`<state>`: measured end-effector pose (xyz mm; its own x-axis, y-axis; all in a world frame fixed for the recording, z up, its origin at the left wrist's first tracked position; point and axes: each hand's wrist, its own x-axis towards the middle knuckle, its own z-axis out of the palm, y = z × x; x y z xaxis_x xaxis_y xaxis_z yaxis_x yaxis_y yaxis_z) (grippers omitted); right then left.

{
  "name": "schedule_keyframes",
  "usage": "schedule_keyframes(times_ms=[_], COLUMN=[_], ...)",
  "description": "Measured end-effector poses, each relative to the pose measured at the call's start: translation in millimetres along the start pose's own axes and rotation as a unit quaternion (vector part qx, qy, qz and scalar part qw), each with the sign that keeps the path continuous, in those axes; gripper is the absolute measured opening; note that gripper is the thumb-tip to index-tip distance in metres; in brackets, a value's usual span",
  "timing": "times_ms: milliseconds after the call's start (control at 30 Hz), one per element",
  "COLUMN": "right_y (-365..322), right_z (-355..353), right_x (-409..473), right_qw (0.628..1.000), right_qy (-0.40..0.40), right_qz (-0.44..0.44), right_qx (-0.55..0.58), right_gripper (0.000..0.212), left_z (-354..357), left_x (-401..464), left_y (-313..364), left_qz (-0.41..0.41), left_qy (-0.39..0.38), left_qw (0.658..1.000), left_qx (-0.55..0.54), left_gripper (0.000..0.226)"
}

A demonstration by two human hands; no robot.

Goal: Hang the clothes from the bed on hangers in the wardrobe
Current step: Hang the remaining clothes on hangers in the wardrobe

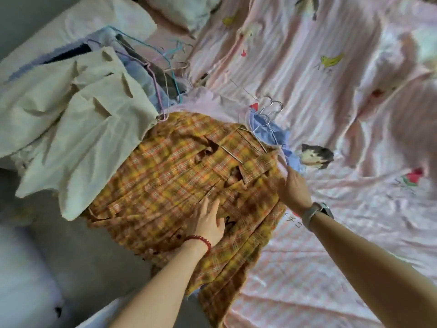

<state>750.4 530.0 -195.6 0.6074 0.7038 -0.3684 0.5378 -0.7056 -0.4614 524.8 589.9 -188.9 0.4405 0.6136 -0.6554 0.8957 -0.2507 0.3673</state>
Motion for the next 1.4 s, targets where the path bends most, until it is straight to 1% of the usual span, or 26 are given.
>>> schedule_keyframes(times_ms=[100,200,300,333,400,467,500,567,600,667,700,733,800,867,900,933,1000,1067,1167,1233,1300,1400], right_y=[10,6,-5,-8,-12,-18,-20,-26,-26,-24,-21,-19,-14,-14,-15,-18,-23,-29,-44,-55,-70,-101], right_z=[12,24,29,29,29,23,19,8,3,-8,-13,-19,-29,-39,-43,-47,-54,-59,-65,-63,-57,-44], right_x=[27,41,48,50,53,51,46,31,22,3,-6,-15,-29,-37,-39,-40,-42,-42,-45,-49,-55,-73], right_qw=[1.000,0.999,0.994,0.992,0.990,0.988,0.986,0.985,0.984,0.982,0.980,0.976,0.971,0.967,0.965,0.965,0.966,0.968,0.975,0.974,0.970,0.971], right_qy=[-0.015,-0.034,-0.042,-0.043,-0.020,0.021,0.043,0.090,0.110,0.140,0.155,0.169,0.190,0.199,0.201,0.204,0.208,0.204,0.173,0.165,0.163,0.149], right_qz=[-0.014,0.006,0.088,0.112,0.139,0.121,0.097,0.067,0.064,0.054,0.039,0.020,-0.022,-0.048,-0.053,-0.054,-0.061,-0.088,-0.107,-0.127,-0.157,-0.184], right_qx=[0.001,-0.015,-0.041,-0.031,0.026,0.098,0.126,0.134,0.122,0.111,0.120,0.133,0.145,0.153,0.158,0.157,0.142,0.119,0.087,0.093,0.088,0.035], right_gripper=[0.055,0.046,0.031,0.027,0.028,0.032,0.033,0.032,0.032,0.029,0.026,0.025,0.029,0.029,0.029,0.030,0.036,0.043,0.041,0.045,0.049,0.053], left_z=[24,29,23,19,9,-7,-18,-45,-62,-96,-112,-127,-151,-165,-171,-177,-186,-193,-195,-193,-188,-173], left_x=[15,19,26,29,34,40,43,50,53,62,66,70,77,77,73,66,49,31,6,-16,-45,-100], left_y=[-10,-15,-17,-17,-15,-7,-1,15,23,39,47,54,65,72,74,76,72,61,33,16,0,-33], left_qz=[-0.022,-0.024,-0.030,-0.033,-0.033,-0.016,0.000,0.032,0.050,0.100,0.127,0.150,0.162,0.129,0.117,0.121,0.140,0.140,0.121,0.105,0.078,0.051], left_qy=[-0.085,-0.128,-0.161,-0.171,-0.171,-0.121,-0.077,0.026,0.088,0.209,0.249,0.266,0.243,0.173,0.143,0.133,0.150,0.162,0.176,0.187,0.203,0.220], left_qw=[0.994,0.988,0.984,0.983,0.983,0.991,0.997,0.999,0.995,0.973,0.960,0.951,0.944,0.953,0.958,0.957,0.950,0.957,0.964,0.967,0.970,0.973], left_qx=[0.059,0.082,0.065,0.063,0.062,0.046,0.031,-0.002,-0.007,0.003,0.022,0.059,0.156,0.212,0.221,0.227,0.235,0.194,0.156,0.140,0.113,0.050], left_gripper=[0.057,0.055,0.052,0.051,0.048,0.042,0.039,0.037,0.038,0.042,0.046,0.050,0.055,0.050,0.046,0.042,0.034,0.032,0.031,0.029,0.027,0.026])
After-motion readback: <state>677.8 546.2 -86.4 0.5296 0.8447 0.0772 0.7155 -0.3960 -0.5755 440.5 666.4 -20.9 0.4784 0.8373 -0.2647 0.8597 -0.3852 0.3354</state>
